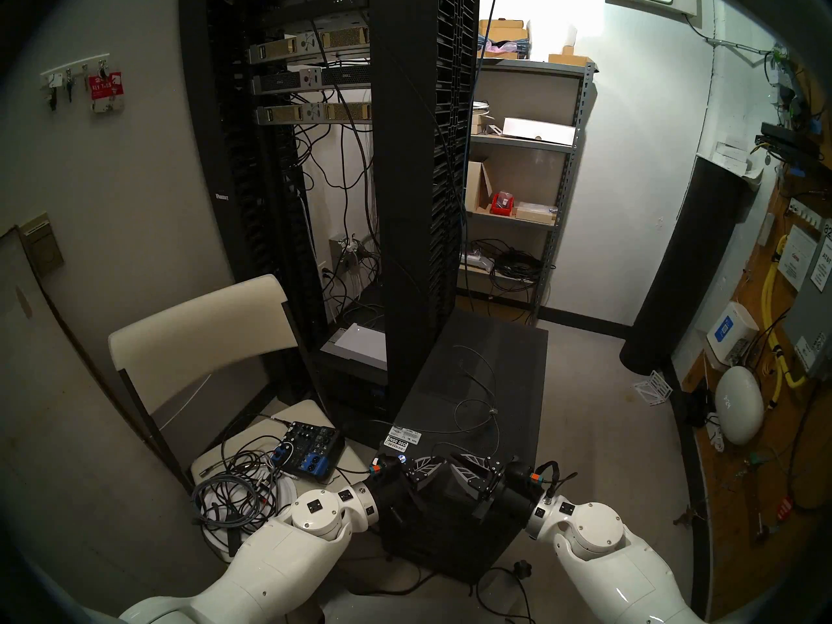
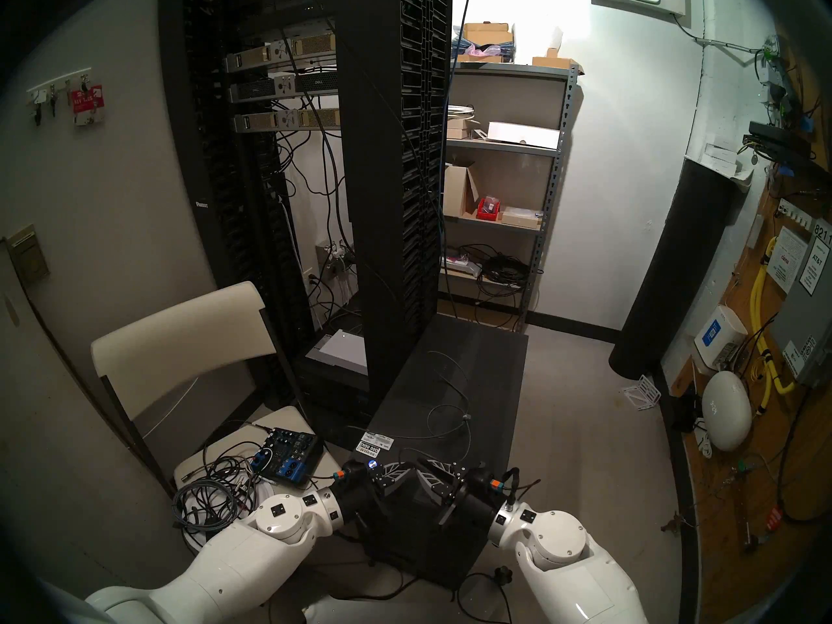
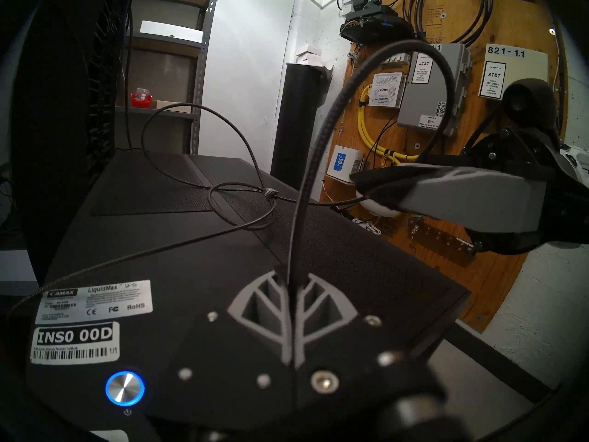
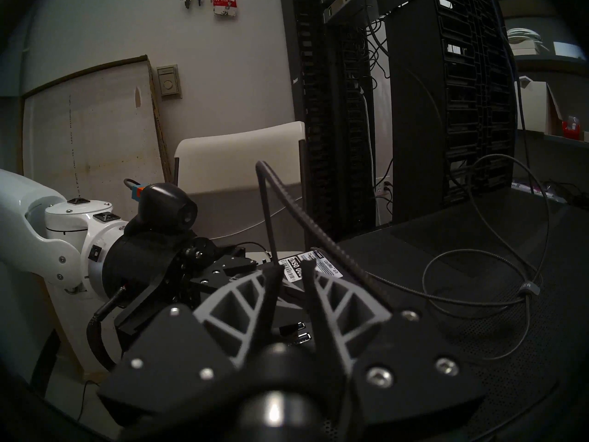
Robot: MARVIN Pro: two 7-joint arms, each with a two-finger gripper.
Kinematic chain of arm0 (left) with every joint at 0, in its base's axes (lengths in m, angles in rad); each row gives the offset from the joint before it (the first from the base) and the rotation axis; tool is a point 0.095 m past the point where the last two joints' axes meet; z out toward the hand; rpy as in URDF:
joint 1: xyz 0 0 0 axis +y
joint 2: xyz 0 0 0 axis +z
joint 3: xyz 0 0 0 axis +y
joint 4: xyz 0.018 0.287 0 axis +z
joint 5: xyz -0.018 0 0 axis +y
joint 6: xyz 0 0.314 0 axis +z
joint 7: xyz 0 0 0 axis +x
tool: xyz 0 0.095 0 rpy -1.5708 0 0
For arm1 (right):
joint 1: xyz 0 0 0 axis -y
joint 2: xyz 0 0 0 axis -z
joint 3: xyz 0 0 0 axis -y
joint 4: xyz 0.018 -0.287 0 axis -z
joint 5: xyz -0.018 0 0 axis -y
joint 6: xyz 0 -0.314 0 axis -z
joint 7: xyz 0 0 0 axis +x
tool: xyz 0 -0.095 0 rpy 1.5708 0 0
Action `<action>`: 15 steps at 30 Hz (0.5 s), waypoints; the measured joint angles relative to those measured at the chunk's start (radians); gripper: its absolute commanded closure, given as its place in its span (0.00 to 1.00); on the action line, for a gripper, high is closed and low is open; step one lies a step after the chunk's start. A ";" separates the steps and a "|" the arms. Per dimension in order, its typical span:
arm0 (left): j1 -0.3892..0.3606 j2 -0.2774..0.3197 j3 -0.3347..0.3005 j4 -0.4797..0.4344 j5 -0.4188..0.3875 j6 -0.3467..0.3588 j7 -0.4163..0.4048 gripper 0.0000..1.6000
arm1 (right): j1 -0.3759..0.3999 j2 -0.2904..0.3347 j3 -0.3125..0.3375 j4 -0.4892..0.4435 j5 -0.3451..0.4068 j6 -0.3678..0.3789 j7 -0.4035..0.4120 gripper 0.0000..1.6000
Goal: Insert the cable into the workstation's USB slot
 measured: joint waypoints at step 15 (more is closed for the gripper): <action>-0.064 -0.015 0.003 0.088 -0.011 -0.025 -0.053 1.00 | -0.005 -0.006 0.005 -0.002 -0.001 0.000 -0.001 0.51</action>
